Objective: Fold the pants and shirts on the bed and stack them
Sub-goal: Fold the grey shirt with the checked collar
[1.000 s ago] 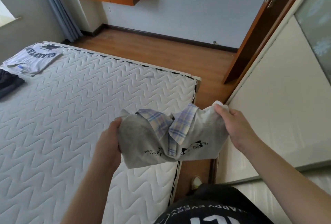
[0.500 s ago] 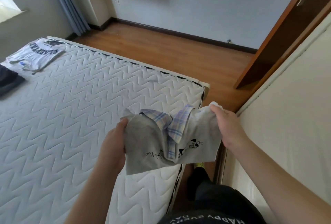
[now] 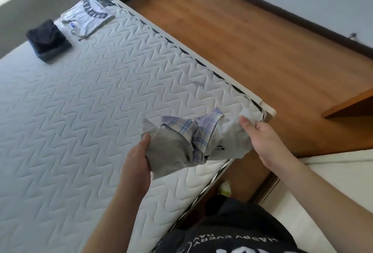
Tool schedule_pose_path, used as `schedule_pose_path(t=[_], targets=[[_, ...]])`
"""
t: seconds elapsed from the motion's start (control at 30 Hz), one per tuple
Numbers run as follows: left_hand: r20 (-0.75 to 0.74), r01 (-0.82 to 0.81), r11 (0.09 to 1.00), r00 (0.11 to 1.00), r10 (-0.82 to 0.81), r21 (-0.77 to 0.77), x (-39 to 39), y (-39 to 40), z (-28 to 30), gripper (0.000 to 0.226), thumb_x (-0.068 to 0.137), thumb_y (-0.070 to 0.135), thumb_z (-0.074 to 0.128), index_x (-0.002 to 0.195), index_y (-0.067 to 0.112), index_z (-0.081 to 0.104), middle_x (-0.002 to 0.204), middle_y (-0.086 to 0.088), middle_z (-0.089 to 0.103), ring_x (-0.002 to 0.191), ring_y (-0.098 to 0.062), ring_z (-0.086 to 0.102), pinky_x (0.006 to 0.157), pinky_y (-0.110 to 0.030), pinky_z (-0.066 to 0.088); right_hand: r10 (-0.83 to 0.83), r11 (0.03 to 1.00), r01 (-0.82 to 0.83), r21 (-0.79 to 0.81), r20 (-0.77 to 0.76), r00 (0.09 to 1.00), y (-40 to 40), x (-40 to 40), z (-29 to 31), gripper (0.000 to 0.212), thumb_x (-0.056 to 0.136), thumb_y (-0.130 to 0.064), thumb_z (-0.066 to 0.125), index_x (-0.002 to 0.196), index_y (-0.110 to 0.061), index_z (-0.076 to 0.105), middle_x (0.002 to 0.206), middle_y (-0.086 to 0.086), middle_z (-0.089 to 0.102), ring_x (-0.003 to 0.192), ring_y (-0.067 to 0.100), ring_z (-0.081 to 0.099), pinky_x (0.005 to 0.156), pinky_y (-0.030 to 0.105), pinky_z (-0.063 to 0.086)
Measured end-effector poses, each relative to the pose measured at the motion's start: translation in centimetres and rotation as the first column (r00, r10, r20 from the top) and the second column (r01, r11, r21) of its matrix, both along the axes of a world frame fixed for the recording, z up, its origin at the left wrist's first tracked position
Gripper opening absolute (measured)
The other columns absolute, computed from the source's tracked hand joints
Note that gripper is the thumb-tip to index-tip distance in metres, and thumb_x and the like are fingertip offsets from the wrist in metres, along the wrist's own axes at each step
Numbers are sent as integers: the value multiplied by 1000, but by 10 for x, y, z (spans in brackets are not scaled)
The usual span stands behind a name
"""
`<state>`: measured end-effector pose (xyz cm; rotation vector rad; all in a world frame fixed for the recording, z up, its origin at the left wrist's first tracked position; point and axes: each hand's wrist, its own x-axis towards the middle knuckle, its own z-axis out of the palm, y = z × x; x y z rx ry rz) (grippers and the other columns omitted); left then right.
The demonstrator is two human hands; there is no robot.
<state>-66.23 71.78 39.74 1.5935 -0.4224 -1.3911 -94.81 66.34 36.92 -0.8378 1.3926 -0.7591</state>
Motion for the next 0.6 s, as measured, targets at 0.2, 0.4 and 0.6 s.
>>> schedule_pose_path(t=[0.2, 0.4, 0.6], targets=[[89, -135, 989, 986, 141, -66, -8, -2, 1, 33, 90, 45, 60, 86, 20, 81, 93, -8, 77, 85, -17, 75, 63, -24, 57, 69, 997, -70, 27, 17, 997, -32, 14, -7, 53, 75, -68, 60, 94, -21, 76, 98, -3, 77, 94, 13, 72, 90, 35, 51], [-12, -126, 991, 992, 125, -41, -3, -1, -4, 27, 92, 41, 62, 90, 23, 81, 102, -9, 76, 92, -16, 74, 65, -22, 57, 121, 990, -124, -60, -58, 991, -34, 30, 1, 52, 63, -72, 68, 87, -27, 76, 91, -4, 77, 89, 14, 73, 93, 46, 54], [13, 5, 992, 1000, -3, -129, -10, -10, -8, 30, 72, 33, 86, 94, 14, 78, 100, -13, 76, 95, -28, 73, 70, -29, 58, 71, 991, -80, -106, -87, 994, -26, 24, 20, 48, 61, -75, 69, 88, -36, 75, 94, -3, 77, 94, 19, 72, 95, 50, 52]])
